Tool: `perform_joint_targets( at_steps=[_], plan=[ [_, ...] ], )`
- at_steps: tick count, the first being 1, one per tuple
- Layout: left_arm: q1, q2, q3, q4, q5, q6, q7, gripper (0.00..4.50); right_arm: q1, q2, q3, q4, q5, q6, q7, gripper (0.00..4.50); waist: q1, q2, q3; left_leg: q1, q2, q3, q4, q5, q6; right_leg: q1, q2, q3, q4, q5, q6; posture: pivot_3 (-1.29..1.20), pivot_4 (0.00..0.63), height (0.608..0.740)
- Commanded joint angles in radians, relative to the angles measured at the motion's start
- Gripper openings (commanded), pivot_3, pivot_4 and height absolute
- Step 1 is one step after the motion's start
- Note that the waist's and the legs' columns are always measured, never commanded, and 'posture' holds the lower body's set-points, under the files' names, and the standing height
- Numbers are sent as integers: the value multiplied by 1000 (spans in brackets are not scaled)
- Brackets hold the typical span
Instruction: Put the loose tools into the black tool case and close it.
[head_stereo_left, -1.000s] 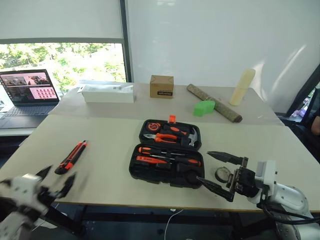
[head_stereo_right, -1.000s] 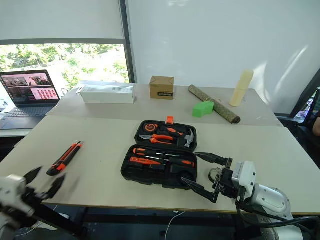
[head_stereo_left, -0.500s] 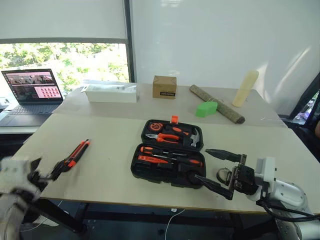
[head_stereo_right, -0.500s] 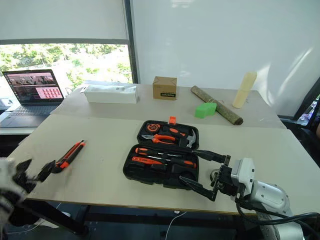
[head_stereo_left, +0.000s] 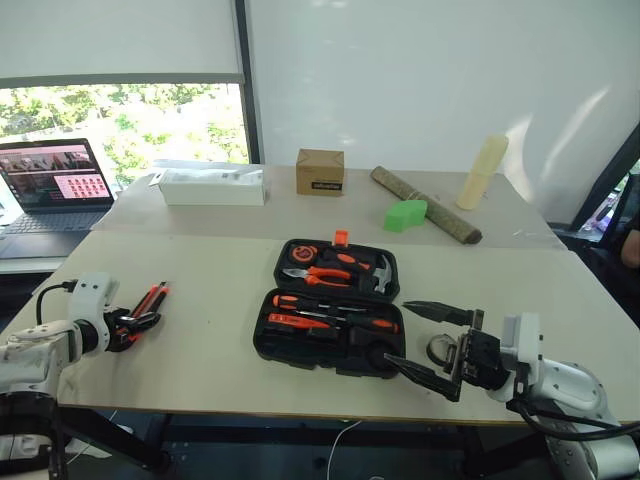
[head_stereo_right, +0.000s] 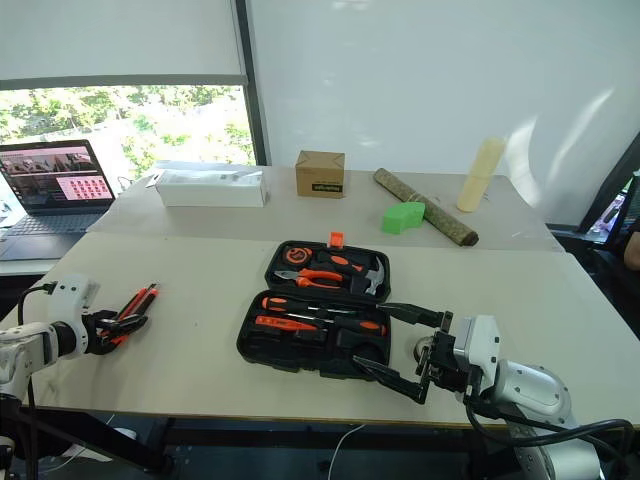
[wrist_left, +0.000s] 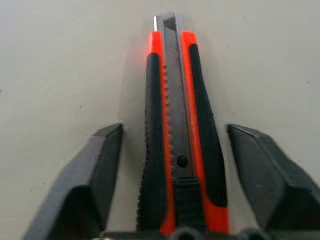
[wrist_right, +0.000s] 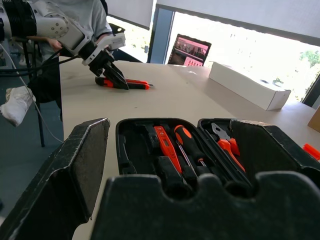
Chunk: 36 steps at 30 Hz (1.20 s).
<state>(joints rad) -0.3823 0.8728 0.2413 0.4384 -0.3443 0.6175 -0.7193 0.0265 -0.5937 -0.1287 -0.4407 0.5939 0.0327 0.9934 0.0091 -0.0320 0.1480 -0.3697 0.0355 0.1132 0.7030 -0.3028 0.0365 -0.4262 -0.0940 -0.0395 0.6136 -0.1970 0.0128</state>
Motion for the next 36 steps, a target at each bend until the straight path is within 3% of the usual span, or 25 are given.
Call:
perform_joint_targets(
  at_steps=[1, 2, 7, 9, 12, 18, 25, 29, 36],
  plan=[
    [-10, -4, 31, 11, -34, -51, -89, 2055, -17, 18, -10, -38, 59, 7, -3, 4500, 1, 0, 0, 0, 0, 0, 0, 0, 0, 0, 0, 0, 0, 0, 0, 0, 150, 740],
    [-15, -6, 51, 4, -61, -56, -126, 1740, -21, 33, -12, -46, 81, 11, -15, 4500, 2, 0, 0, 0, 0, 0, 0, 0, 0, 0, 0, 0, 0, 0, 0, 0, 150, 740],
    [-22, -13, 82, -113, -178, -126, -356, 1678, -20, 54, -17, -80, 112, 18, -27, 4500, 4, -1, 0, -3, 0, -1, 1, 2, -3, -2, -1, -1, -1, 0, 0, 0, 150, 740],
    [-29, -5, 42, -178, -187, -163, -449, 1678, -3, 42, -37, -98, 121, 24, -30, 4500, 3, -1, 0, -4, 0, 0, 1, 3, -5, -2, -1, -1, -1, 0, 0, 0, 150, 740],
    [-102, 4, -132, -341, -155, -227, -636, 1678, 87, -42, -103, -122, 119, 55, 12, 4500, 16, -1, 1, -5, -1, 0, 1, 3, -4, -2, -1, -1, -2, 0, 1, 0, 150, 740],
    [-251, -49, -433, -416, 54, -330, -704, 1678, 213, -161, -158, -101, 51, 72, 61, 4500, 15, -1, 0, -8, -3, 0, 8, -2, 3, 0, 1, 1, -3, 0, 3, 0, 150, 740],
    [-339, -158, -612, -321, 231, -411, -674, 1678, 246, -202, -177, -75, -31, 102, 14, 4500, 3, -1, 1, -7, -2, -2, 9, -3, 7, -1, 3, 2, -2, -1, 3, 0, 150, 740],
    [-377, -240, -655, -266, 288, -439, -640, 1678, 248, -199, -174, -83, -37, 119, 2, 4500, 12, -1, 1, -10, -3, -3, 11, -4, 9, 0, 2, 2, -2, 0, 4, 0, 150, 740],
    [-389, -282, -697, -222, 334, -485, -679, 1678, 275, -175, -169, -75, -59, 87, 6, 4500, 11, -1, 0, -12, -3, -4, 13, -5, 10, -1, 2, 2, -3, -1, 6, 0, 150, 740]
  ],
)
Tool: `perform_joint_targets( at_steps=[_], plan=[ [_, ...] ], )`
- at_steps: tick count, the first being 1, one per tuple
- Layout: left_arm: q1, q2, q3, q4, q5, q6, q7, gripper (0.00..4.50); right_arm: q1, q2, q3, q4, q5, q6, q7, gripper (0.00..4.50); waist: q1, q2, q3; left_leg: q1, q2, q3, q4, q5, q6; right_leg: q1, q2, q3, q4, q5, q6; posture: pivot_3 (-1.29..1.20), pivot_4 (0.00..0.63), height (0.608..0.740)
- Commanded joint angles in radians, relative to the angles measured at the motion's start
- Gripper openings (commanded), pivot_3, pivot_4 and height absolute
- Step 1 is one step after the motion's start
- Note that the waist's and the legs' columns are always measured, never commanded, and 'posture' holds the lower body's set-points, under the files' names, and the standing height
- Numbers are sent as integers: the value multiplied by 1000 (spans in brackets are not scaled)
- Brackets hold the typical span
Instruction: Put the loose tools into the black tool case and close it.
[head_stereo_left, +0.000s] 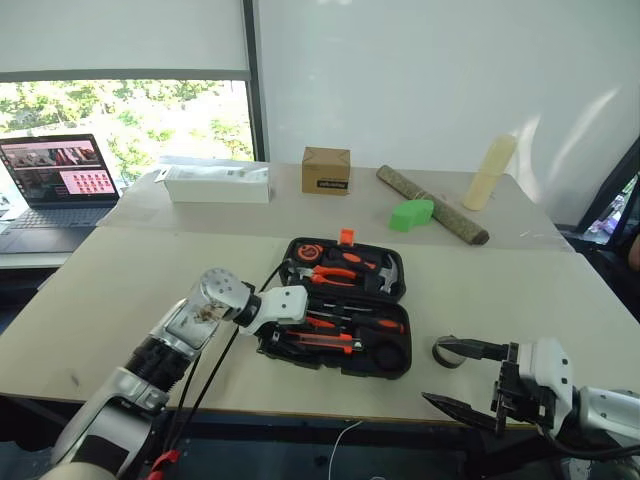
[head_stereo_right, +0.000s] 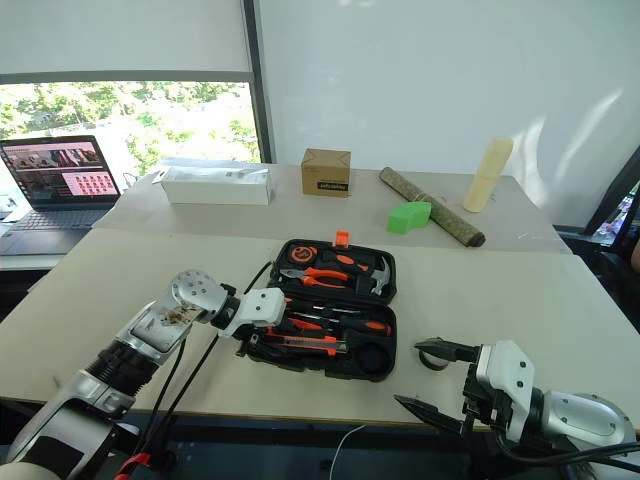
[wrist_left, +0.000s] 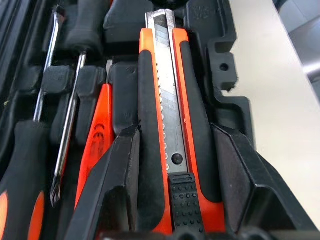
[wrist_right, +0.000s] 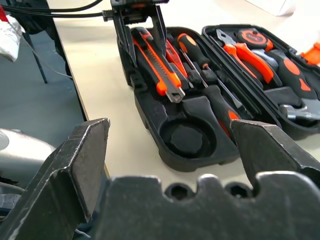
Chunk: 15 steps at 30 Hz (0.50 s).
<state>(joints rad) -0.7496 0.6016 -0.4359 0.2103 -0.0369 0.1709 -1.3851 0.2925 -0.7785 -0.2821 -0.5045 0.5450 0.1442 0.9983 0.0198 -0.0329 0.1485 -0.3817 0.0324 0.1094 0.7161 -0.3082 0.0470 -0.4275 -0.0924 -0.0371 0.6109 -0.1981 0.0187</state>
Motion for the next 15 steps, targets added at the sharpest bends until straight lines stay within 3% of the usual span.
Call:
perform_joint_targets(
  at_steps=[1, 13, 14, 15],
  plan=[
    [-27, -12, -28, 22, 42, -63, -16, 1678, 13, 17, -13, -4, -16, -36, 4, 4500, 2, 0, 0, 0, 0, 0, 0, 0, 0, 0, 0, 0, 0, 0, 0, 0, 150, 740],
    [-34, -71, -33, 101, 45, -96, -65, 1678, -33, 46, 31, 37, -63, -62, 4, 4500, 11, 1, -1, 1, 0, -1, 2, -1, 2, 2, -2, 0, 0, -1, 2, 0, 150, 740],
    [-36, -76, -29, 107, 44, -102, -64, 2678, -42, 45, 36, 38, -64, -57, 0, 4500, 12, 1, -1, 1, 0, -1, 2, -1, 3, 3, -2, 0, 0, -1, 2, 0, 150, 740],
    [-39, -89, -15, 117, 44, -106, -40, 2826, -50, 45, 41, 38, -64, -52, -2, 4500, 12, 1, -1, 1, 0, -1, 3, -2, 3, 2, -2, 0, 0, -1, 2, 0, 150, 740]
  ],
)
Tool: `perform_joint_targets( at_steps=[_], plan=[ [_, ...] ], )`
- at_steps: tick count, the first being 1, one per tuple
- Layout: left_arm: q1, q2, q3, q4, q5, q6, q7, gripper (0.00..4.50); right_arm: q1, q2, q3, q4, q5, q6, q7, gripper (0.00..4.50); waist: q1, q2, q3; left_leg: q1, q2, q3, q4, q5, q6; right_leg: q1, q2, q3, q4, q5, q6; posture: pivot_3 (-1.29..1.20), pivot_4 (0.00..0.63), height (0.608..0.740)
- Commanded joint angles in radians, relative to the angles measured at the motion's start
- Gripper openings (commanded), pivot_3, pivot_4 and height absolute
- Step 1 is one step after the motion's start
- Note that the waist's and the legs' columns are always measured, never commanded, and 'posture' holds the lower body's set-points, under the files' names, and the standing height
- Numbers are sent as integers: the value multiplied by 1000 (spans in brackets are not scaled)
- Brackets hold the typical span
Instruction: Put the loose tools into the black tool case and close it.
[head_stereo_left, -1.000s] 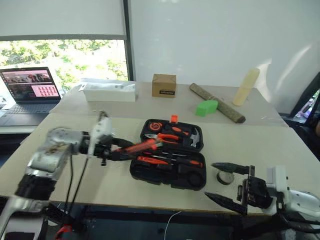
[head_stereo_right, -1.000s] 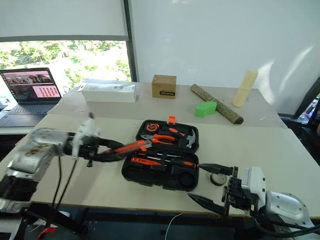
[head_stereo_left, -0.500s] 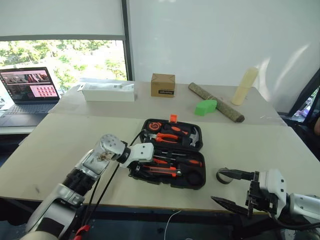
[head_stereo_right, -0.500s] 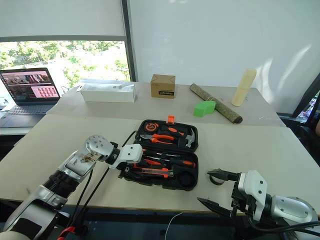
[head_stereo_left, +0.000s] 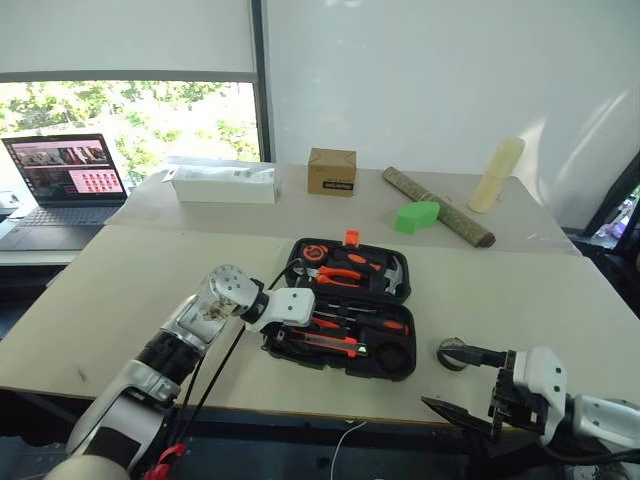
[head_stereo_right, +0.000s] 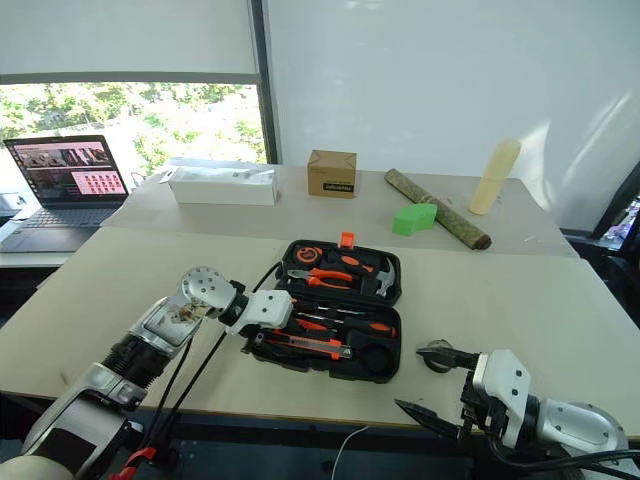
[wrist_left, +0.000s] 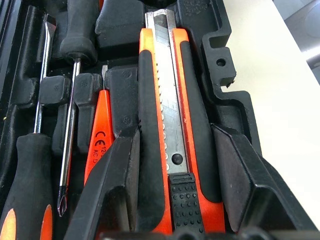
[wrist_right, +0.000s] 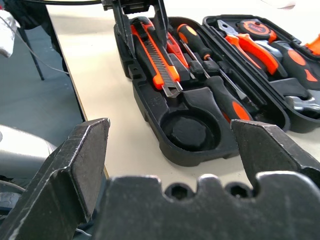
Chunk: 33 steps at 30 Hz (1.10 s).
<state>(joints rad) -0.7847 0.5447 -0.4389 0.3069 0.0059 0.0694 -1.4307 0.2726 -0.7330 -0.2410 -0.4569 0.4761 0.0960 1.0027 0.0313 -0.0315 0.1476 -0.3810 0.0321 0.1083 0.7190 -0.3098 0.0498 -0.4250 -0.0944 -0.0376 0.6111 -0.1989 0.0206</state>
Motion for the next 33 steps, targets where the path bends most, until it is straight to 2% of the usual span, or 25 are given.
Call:
perform_joint_targets(
  at_steps=[1, 4, 11, 14, 23, 24, 33],
  plan=[
    [-12, -49, 9, 28, -16, -13, 14, 3245, -41, -2, 5, -11, 5, 3, -10, 4500, 1, 0, 0, 0, 0, 0, 1, 0, 0, 0, 0, 0, 0, 0, 0, 0, 150, 740],
    [-46, -84, 77, 46, -85, -29, 2, 4250, -67, -7, 14, -17, 9, 25, -18, 4500, 3, 0, 0, -1, 0, 0, 2, -1, 1, 0, 0, 0, 0, 0, 1, 0, 150, 740],
    [-101, -87, 179, 85, -181, -23, -26, 4250, -91, -12, 15, -12, 18, 44, -14, 4500, 2, 0, 0, -4, 0, 0, 4, -1, 1, -2, 1, -1, 0, 0, 1, 0, 150, 740],
    [-80, -68, 189, 105, -164, -80, -23, 3556, -98, -7, 12, -13, 21, 51, -18, 4500, -4, 0, 0, -3, 0, 0, 4, -1, 1, -1, 1, -1, 0, 0, 1, 0, 150, 740],
    [29, -62, 149, 37, -140, -79, -23, 224, -102, -5, 18, -13, 19, 60, -25, 4500, -10, 0, 0, -4, 0, -1, 4, -1, 1, -1, 0, -1, 0, 0, 1, 0, 150, 740],
    [36, -63, 142, 36, -124, -84, -7, 82, -103, -5, 18, -12, 18, 61, -26, 4500, -10, 0, 0, -4, 0, -1, 4, -1, 1, -1, 0, -1, 0, 0, 1, 0, 150, 740],
    [61, -44, 91, 51, -42, -105, 24, 82, -92, 2, 16, -15, 16, 59, -25, 4500, -12, 0, 0, -3, 0, -1, 4, -1, 1, -1, 0, -1, 1, 0, 1, 0, 150, 740]
  ],
)
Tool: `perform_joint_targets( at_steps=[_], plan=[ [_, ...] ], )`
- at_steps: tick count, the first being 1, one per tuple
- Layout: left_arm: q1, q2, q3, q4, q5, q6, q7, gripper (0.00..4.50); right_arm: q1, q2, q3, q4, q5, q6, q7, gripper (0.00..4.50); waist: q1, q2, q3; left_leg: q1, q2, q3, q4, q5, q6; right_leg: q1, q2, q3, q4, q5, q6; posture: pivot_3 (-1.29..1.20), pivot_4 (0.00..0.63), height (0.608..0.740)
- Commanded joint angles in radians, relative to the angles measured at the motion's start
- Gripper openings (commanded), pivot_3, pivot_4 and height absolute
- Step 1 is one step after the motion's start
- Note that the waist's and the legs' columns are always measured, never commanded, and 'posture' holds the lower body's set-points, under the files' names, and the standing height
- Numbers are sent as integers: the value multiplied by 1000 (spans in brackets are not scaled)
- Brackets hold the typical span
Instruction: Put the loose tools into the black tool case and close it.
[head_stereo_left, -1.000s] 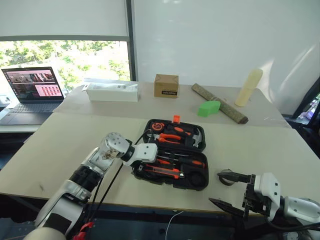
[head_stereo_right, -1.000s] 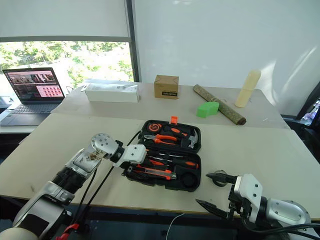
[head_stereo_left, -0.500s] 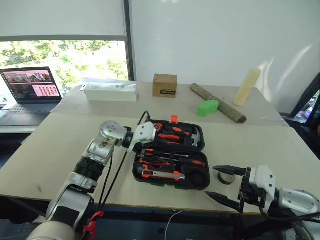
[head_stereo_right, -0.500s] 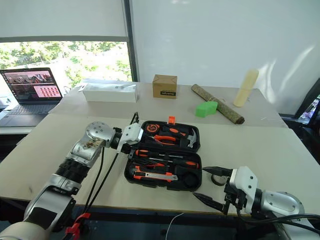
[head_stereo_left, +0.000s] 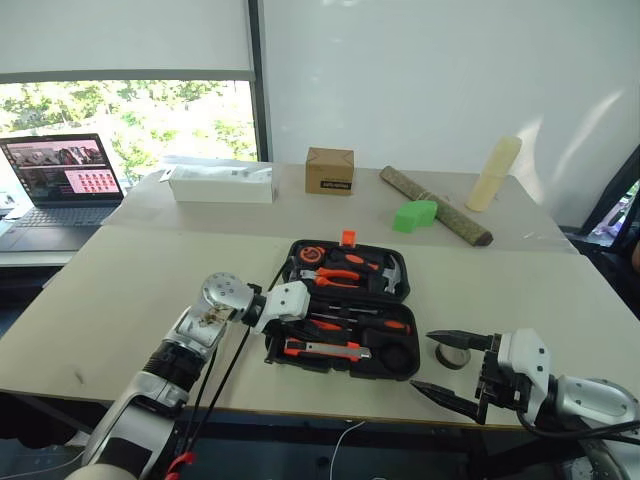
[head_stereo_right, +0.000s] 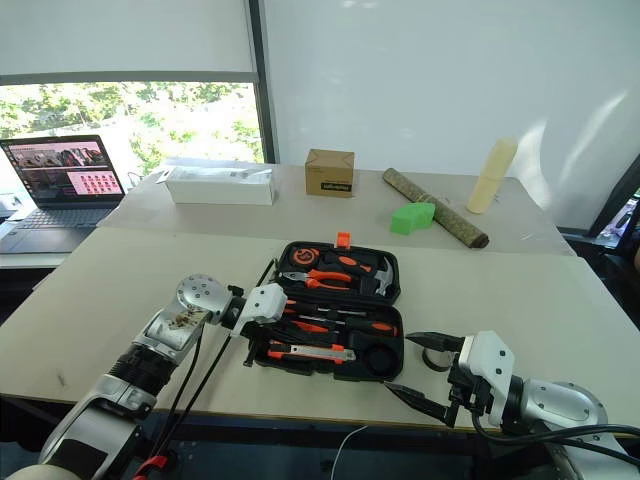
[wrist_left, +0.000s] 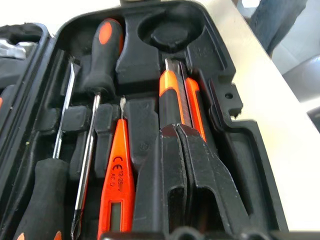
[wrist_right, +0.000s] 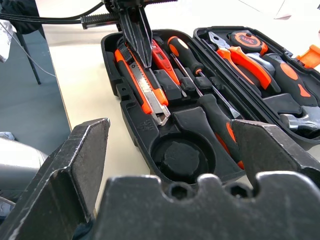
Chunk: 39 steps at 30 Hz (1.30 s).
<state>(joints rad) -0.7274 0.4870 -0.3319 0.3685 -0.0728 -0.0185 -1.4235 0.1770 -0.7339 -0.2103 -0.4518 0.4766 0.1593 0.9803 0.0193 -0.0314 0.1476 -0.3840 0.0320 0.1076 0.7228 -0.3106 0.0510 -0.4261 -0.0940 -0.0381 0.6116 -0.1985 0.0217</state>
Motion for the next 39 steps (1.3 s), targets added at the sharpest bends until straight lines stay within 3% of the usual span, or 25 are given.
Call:
perform_joint_targets(
  at_steps=[1, 12, 17, 21, 24, 29, 34, 39],
  plan=[
    [3, 15, -21, -4, 46, -13, 24, 82, 7, 4, -15, -21, 16, -5, -3, 4500, -1, 0, 0, 0, 0, 0, 0, 0, 0, 0, 0, 0, 0, 0, 0, 0, 150, 740],
    [44, 51, -129, -11, 156, 2, 28, 82, 45, 5, -40, -26, 15, -15, -7, 4500, -8, 5, -5, 6, 1, 1, -1, 0, 0, 4, 0, 1, 1, 0, 0, 0, 150, 740],
    [44, 22, -134, -8, 175, 106, 84, 82, 77, 0, -81, -33, 21, -13, -13, 4500, -6, 9, -11, 9, 1, 1, -2, 0, 1, 6, 0, 2, 1, 0, 0, 0, 150, 740],
    [31, 11, -121, 12, 165, 62, 99, 82, 118, 0, -132, -34, 34, -12, -5, 4500, -3, 9, -13, 10, 1, 1, -2, 0, 1, 7, 0, 3, 1, 0, 0, 0, 150, 740],
    [33, -9, -81, 17, 109, 4, 97, 82, 157, 7, -171, -35, 48, -26, 8, 4500, 0, 9, -13, 10, 1, 1, -2, 0, 1, 7, -1, 3, 1, 0, 0, 0, 150, 740],
    [50, -24, 172, -37, -174, -36, 63, 82, 313, 44, -345, -42, 145, -25, 58, 4500, 4, 9, -12, 5, 1, 1, -2, -1, 1, 2, -1, 4, 1, 0, 0, 0, 150, 740],
    [127, 136, 322, -51, -291, 16, -21, 1489, 478, 95, -442, 23, 77, -142, 117, 4500, -8, 9, -12, 2, 2, 0, -3, -1, 1, -1, 0, 1, 0, 0, -1, 0, 150, 740],
    [238, 244, 398, -21, -337, -12, -119, 3338, 448, 78, -429, 34, 13, -166, 69, 4500, -18, 10, -10, 11, 1, 4, -8, -1, 1, 4, -3, 6, 0, -5, 3, 0, 150, 740]
  ],
)
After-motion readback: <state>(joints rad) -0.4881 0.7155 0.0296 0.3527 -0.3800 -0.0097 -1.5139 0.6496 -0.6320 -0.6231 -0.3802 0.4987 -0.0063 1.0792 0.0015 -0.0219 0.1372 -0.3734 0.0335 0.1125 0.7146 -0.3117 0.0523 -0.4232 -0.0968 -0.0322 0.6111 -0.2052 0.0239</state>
